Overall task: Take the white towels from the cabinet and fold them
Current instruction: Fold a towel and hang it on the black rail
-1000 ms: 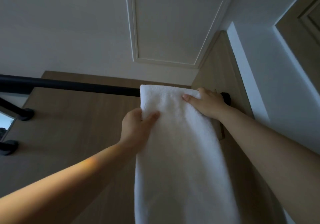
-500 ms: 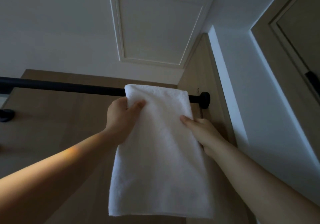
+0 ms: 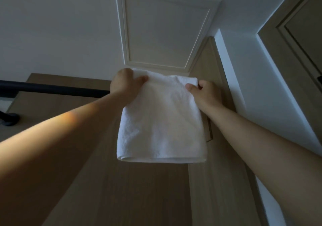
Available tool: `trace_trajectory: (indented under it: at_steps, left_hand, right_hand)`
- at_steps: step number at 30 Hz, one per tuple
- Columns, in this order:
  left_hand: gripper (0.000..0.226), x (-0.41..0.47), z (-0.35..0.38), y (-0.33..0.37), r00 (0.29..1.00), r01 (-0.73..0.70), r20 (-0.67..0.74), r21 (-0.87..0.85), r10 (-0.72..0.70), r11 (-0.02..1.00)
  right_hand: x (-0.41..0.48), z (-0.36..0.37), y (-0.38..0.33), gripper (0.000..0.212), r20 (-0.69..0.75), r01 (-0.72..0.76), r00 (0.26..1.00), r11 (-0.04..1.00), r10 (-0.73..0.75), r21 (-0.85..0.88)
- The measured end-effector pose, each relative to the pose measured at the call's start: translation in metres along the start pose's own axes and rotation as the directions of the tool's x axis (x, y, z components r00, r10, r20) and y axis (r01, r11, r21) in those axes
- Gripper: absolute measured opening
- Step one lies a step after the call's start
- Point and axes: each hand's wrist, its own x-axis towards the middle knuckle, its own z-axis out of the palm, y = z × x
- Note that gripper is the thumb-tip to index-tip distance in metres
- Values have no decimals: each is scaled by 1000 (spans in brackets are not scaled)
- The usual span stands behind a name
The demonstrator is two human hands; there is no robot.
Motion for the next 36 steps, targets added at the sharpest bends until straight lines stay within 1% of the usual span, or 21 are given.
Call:
trace_trajectory:
  at_steps: [2, 7, 9, 11, 14, 17, 19, 20, 21, 22, 24, 27, 29, 31, 32, 34, 36]
  left_hand:
    - [44, 8, 5, -4, 998, 45, 42, 50, -47, 998]
    - [56, 12, 15, -19, 989, 70, 104, 296, -106, 953]
    - [68, 9, 15, -23, 989, 97, 68, 379, -132, 920]
    - [78, 4, 16, -27, 989, 123, 24, 418, -146, 900]
    - [80, -5, 16, -31, 994, 96, 3, 428, -107, 899]
    - [71, -14, 9, -34, 999, 40, 2, 358, -44, 933]
    - [58, -25, 1, -36, 999, -36, -21, 227, 42, 973]
    - [53, -32, -3, -38, 994, -87, -46, 150, 95, 985]
    - [49, -39, -7, -39, 987, -136, -70, 91, 143, 986]
    - [47, -46, -11, -42, 982, -167, -78, 59, 171, 984]
    - [46, -58, -17, -48, 983, -178, -38, 33, 179, 983]
    - [50, -73, -22, -54, 983, -155, 92, -55, 160, 986]
    - [53, -80, -24, -54, 975, -129, 169, -99, 144, 987]
    - [58, -84, -24, -53, 969, -51, 233, -119, 78, 992]
    - [58, -83, -23, -54, 967, 4, 255, -138, 31, 990]
    - [47, -80, -21, -53, 963, 109, 261, -184, -58, 977]
    - [35, -74, -20, -50, 969, 158, 222, -209, -111, 965]
  right_hand:
    - [10, 6, 0, 38, 29, -19, 999, 997, 21, -79]
    - [20, 22, 9, 38, 129, -80, 986, 981, 103, -175]
    - [22, 24, 14, 42, 151, -107, 978, 970, 142, -218]
    - [23, 23, 17, 43, 126, -122, 979, 960, 158, -253]
    - [16, 22, 18, 49, 100, -79, 989, 957, 111, -280]
    - [3, 20, 18, 49, 100, -5, 995, 975, 28, -222]
    - [-8, 14, 18, 44, 109, 24, 994, 987, -7, -157]
    - [-14, 10, 19, 38, 115, 32, 993, 993, -19, -115]
    - [-20, 7, 20, 29, 119, 25, 993, 997, -17, -68]
    - [-27, 3, 20, 26, 127, 6, 992, 1000, -3, -25]
    - [-40, -3, 22, 26, 167, -41, 985, 998, 34, 40]
    - [-59, -9, 25, 27, 282, -106, 955, 993, 89, 45]
    - [-68, -11, 27, 32, 341, -154, 931, 987, 129, 48]
    - [-72, -9, 28, 39, 344, -202, 924, 977, 168, 67]
    - [-73, -8, 28, 38, 336, -226, 924, 970, 184, 92]
    - [-71, -7, 27, 33, 339, -299, 912, 940, 231, 163]
    - [-66, -5, 24, 24, 345, -359, 898, 908, 273, 215]
